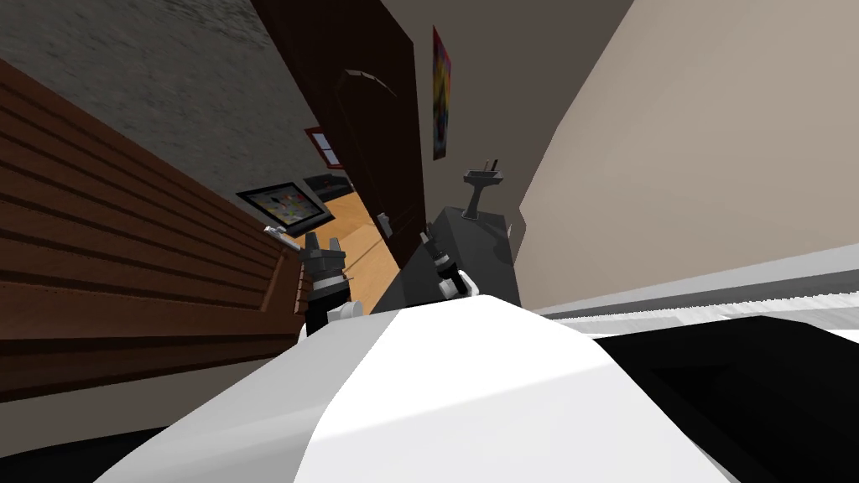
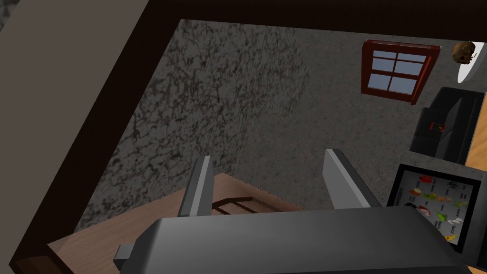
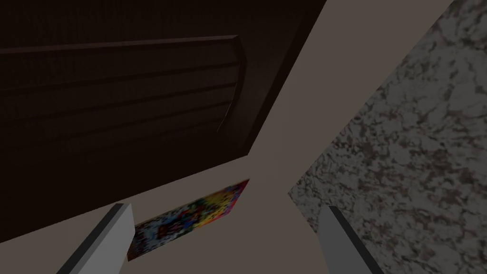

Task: Push the door open

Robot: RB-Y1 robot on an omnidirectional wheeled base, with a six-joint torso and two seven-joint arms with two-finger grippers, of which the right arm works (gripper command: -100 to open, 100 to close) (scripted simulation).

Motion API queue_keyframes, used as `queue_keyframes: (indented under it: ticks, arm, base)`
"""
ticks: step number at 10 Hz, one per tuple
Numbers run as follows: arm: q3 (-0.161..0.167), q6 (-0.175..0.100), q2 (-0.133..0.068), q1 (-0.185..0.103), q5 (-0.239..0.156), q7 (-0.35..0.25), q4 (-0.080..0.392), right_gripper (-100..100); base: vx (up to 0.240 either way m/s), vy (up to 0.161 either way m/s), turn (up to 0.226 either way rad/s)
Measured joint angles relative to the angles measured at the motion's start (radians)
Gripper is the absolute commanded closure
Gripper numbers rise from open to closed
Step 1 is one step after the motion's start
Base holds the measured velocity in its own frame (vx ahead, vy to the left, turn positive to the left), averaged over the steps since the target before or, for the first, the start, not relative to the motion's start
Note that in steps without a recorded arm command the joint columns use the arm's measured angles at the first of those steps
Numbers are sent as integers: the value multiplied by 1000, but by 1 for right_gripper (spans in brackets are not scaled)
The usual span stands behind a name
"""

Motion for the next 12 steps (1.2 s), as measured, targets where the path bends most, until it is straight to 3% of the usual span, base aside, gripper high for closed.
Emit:
queue_keyframes:
  ticks: [2, 4, 12]
  arm:
    - [46, 9, -3, -40, -3, -12, 55, -100]
    - [89, 21, -18, -75, -9, -32, 98, -100]
    - [238, 60, -31, -213, -23, -85, 272, -100]
  base:
    - [162, 7, -50]
    - [123, 7, -43]
    - [123, 9, -44]
